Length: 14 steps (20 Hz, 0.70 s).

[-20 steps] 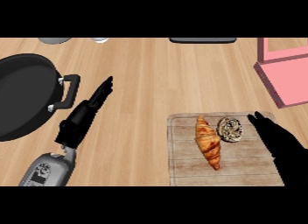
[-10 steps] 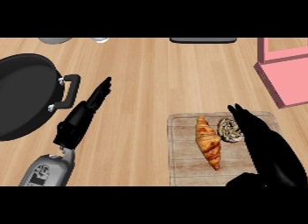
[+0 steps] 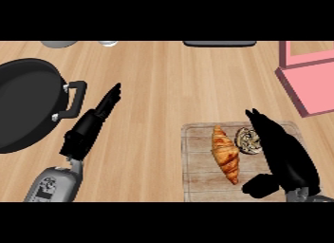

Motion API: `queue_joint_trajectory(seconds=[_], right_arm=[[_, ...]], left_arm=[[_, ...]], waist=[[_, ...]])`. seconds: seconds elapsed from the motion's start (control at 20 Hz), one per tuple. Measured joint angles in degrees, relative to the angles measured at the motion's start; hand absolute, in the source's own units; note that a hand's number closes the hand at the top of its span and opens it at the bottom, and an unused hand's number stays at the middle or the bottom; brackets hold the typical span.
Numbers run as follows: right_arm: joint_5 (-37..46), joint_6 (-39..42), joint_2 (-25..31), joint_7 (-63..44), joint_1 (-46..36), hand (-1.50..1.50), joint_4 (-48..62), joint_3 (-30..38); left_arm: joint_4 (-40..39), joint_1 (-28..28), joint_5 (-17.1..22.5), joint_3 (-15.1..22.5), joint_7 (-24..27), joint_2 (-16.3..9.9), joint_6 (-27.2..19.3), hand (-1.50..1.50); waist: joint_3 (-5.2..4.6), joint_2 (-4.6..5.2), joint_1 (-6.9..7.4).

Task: Pick the cupcake from the cutting board and place it in the cardboard box

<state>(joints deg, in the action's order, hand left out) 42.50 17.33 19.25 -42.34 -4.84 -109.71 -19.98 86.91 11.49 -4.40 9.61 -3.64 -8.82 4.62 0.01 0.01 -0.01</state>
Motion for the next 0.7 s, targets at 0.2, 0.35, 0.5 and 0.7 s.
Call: queue_joint_trajectory(seconds=[0.2, 0.35, 0.5, 0.7], right_arm=[[1.99, 0.48, -1.36, 2.12, 0.18, -1.5, 1.55, 1.0], [3.59, 1.0, -3.02, 2.89, -0.21, -1.5, 3.4, 1.15], [4.68, 1.48, -3.97, 3.98, 0.57, -1.5, 4.73, 1.05], [4.97, 3.44, -4.27, 5.74, 0.21, -1.5, 6.61, 3.19]], left_arm=[[1.87, -1.23, -0.44, -0.46, -1.42, 0.49, 1.16, 0.0], [1.5, -0.85, -0.57, -1.62, -1.06, 0.65, 2.18, 0.0], [-1.11, 0.4, -0.9, -2.81, 0.38, 1.07, 2.77, 0.0], [-0.05, -0.45, -1.35, -3.37, 0.39, 1.38, 3.68, 0.0]], waist=[[-0.02, -0.04, 0.01], [-0.01, -0.02, 0.01], [-0.01, -0.01, -0.05], [-0.01, -0.01, -0.01]])
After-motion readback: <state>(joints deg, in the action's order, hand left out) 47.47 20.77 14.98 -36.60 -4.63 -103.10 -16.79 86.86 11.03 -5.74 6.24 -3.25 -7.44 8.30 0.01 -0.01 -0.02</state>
